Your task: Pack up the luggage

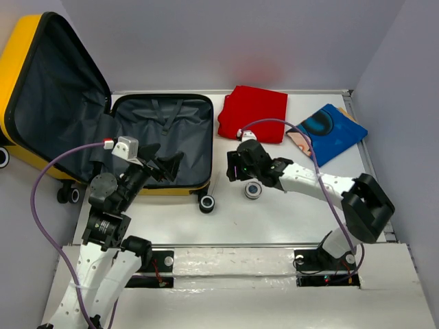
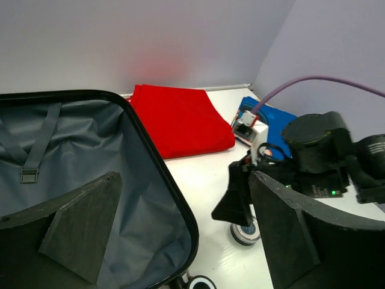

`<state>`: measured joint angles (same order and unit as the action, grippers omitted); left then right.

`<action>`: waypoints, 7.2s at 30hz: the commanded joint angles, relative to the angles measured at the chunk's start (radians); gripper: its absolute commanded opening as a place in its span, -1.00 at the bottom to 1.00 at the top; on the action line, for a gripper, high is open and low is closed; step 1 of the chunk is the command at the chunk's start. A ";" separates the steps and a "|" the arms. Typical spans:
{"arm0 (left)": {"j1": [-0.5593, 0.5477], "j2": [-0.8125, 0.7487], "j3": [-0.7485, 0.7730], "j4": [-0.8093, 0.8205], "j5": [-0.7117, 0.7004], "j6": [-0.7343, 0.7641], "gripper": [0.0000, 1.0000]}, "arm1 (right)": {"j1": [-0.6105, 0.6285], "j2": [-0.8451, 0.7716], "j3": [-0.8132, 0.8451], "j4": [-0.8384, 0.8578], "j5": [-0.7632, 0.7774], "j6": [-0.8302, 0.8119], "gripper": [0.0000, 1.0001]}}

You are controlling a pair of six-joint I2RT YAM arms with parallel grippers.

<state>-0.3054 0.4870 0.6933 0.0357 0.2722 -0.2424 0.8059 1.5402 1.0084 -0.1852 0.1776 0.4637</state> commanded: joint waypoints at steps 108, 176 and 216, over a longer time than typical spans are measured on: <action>-0.011 -0.053 0.006 -0.016 -0.065 0.018 0.98 | -0.002 0.020 0.188 -0.117 0.060 -0.138 -0.38; -0.034 -0.056 0.012 -0.028 -0.102 0.029 0.98 | -0.420 -0.133 -0.142 -0.022 -0.053 0.026 -0.86; -0.097 -0.125 0.003 -0.043 -0.286 -0.032 0.98 | -1.037 -0.019 -0.185 0.101 -0.115 0.161 0.28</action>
<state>-0.3946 0.3763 0.6933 -0.0525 -0.0330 -0.2893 -0.2348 1.4719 0.8207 -0.1368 0.0959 0.6178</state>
